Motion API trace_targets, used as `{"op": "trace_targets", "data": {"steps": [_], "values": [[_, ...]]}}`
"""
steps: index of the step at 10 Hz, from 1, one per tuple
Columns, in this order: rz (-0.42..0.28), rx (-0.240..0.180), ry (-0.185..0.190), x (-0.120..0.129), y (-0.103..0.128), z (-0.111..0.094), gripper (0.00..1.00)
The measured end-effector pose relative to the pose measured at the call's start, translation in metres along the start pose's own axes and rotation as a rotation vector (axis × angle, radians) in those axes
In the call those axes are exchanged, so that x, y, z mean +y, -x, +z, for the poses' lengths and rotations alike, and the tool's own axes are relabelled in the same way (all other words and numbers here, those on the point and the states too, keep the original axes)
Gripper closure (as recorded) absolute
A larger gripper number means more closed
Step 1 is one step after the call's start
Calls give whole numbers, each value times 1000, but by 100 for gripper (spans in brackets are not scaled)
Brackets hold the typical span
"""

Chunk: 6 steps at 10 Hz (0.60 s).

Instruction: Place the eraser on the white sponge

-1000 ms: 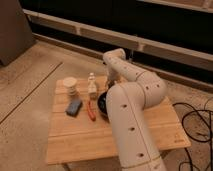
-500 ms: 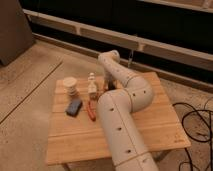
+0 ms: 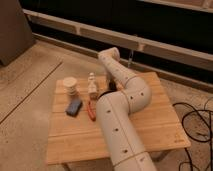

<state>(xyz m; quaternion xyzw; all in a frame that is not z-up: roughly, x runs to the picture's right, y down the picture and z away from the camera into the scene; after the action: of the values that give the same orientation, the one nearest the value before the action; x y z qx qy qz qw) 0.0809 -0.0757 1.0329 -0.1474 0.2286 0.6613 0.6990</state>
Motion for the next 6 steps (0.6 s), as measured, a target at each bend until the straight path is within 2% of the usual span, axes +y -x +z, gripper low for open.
{"op": "trace_targets", "data": {"steps": [2,3,4,6], "values": [[48,-106,-17,-15,28,-35,100],[52,-145,-15,-13,37,-50,100],[32,-200,1,0,46,-73,100],[-23,-263,57,37,44,-105,100]]}}
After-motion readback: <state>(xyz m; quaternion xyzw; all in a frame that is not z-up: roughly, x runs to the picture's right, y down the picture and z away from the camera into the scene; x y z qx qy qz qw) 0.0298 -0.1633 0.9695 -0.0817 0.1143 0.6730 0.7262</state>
